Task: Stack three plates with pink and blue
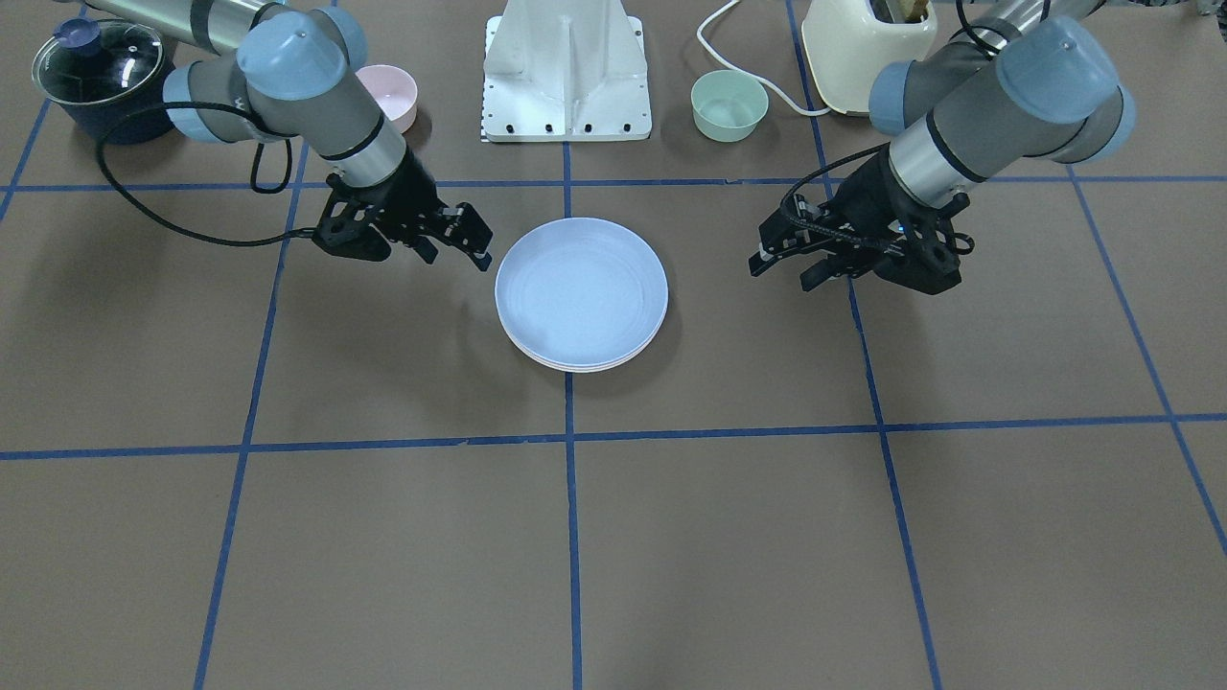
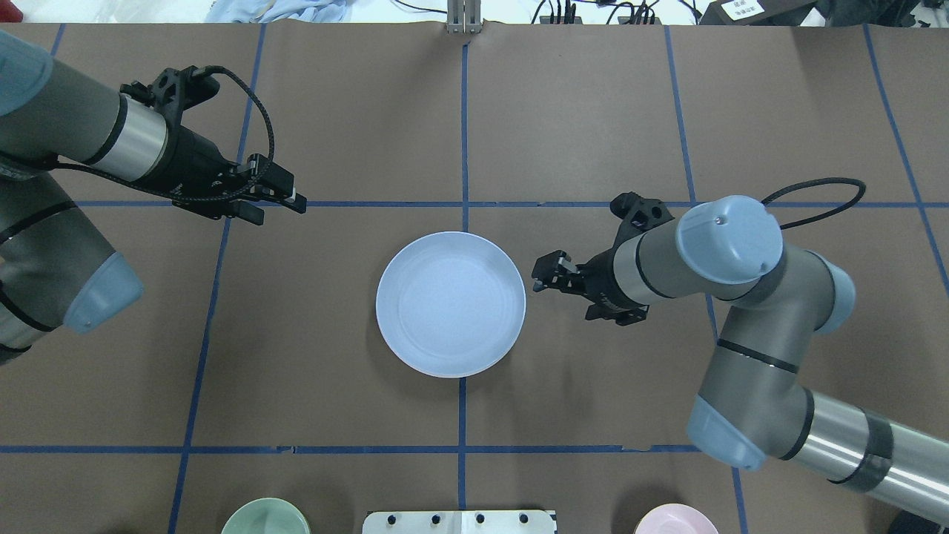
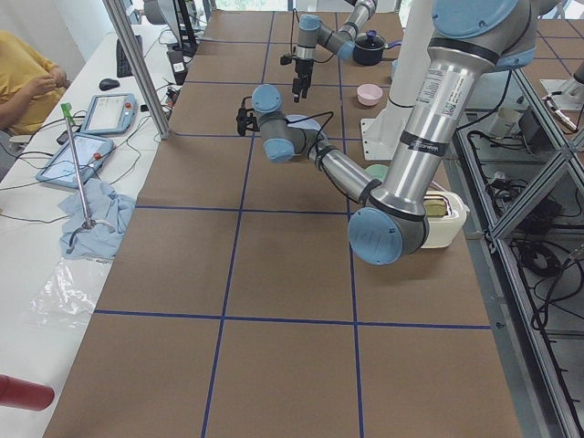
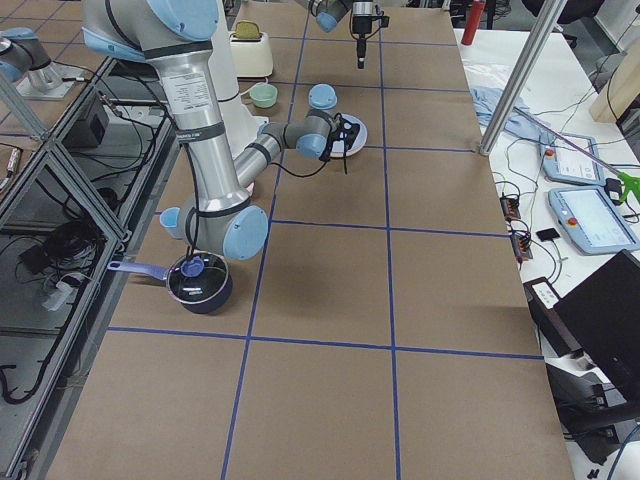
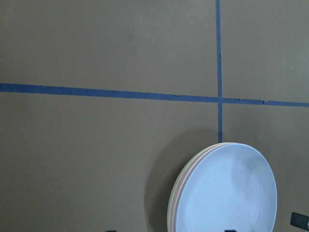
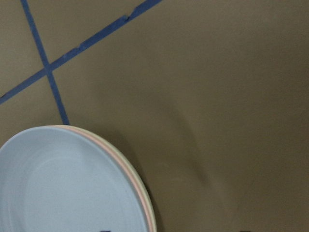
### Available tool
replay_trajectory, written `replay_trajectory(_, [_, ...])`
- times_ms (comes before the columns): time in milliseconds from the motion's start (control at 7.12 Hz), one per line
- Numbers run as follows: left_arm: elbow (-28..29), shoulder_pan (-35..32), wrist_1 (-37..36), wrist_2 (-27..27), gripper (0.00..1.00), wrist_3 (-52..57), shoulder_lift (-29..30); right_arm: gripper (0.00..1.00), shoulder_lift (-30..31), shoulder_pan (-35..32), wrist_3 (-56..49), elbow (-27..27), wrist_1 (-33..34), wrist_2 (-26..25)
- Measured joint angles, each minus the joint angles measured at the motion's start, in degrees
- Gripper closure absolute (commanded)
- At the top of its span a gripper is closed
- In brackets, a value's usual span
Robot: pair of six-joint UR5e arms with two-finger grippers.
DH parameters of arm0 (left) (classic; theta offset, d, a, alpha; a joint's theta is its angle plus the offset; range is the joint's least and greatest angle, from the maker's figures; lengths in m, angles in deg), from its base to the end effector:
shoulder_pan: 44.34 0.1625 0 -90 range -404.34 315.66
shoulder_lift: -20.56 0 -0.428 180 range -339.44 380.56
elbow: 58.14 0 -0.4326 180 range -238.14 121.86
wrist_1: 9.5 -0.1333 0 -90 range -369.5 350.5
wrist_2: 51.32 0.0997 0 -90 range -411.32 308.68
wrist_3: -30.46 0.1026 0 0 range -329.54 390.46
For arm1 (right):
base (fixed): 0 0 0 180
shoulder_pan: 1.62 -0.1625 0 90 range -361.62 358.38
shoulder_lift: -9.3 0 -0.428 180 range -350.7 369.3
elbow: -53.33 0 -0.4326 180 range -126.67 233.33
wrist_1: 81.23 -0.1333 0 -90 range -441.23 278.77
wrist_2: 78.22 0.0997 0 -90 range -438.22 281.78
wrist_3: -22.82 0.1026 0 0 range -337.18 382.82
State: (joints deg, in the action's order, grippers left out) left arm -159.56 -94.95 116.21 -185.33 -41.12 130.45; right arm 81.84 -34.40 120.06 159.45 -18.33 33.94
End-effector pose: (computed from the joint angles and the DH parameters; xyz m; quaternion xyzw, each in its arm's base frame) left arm 0.3468 -0.5201 0.2772 0.0326 0.5988 -0.0156 0.8001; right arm -0.4705 -0.4155 0.2911 -0.0522 -0.5201 0.1986 0.8290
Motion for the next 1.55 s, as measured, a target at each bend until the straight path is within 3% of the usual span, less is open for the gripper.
replay_trajectory(421, [-0.1,-2.0,0.1,2.3,0.13,17.0,-7.3,0.00,11.9,-10.3,-18.8,0.8,-0.5,4.9])
replay_trajectory(843, [1.2,-11.1,0.1,2.9,0.12,43.8,-17.3,0.00,19.1,-28.5,-44.0,-3.6,0.1,17.8])
replay_trajectory(1124, [4.5,-18.2,-0.1,2.5,0.11,57.8,-20.3,0.00,19.8,-40.2,-64.6,-12.3,0.9,23.6])
replay_trajectory(1264, [5.7,-20.7,-0.3,2.5,0.02,61.0,-20.9,0.00,19.5,-44.4,-76.0,-16.0,4.1,24.6])
replay_trajectory(1545, [6.8,-25.2,-1.3,2.5,0.01,63.5,-21.8,0.00,17.0,-49.6,-90.8,-18.0,14.4,24.9])
